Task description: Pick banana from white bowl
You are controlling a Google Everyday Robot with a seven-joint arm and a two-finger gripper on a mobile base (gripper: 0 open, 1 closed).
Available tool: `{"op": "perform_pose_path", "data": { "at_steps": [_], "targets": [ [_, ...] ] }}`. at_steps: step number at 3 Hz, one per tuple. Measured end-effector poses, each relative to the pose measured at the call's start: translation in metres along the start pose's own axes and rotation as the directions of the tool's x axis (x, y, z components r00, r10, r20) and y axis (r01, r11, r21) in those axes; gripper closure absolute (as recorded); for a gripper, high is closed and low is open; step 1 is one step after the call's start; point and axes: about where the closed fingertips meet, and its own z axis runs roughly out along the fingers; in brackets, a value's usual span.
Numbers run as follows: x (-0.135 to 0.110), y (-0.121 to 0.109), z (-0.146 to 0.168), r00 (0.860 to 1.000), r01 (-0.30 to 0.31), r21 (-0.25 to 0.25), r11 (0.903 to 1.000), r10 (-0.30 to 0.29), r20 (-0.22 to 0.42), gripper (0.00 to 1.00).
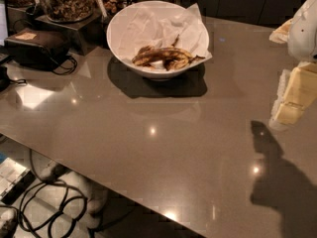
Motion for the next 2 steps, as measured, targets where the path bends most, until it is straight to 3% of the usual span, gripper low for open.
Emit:
{"op": "perform_pose_path", "data": {
  "at_steps": [1, 2],
  "targets": [
    [-0.016, -0.022, 0.001, 0.999, -0.04, -0.005, 0.9992, 0.04, -0.029, 0.0],
    [-0.021, -0.06, -0.001, 0.995, -0.086, 0.016, 0.9961, 0.085, 0.046, 0.0]
  ]
}}
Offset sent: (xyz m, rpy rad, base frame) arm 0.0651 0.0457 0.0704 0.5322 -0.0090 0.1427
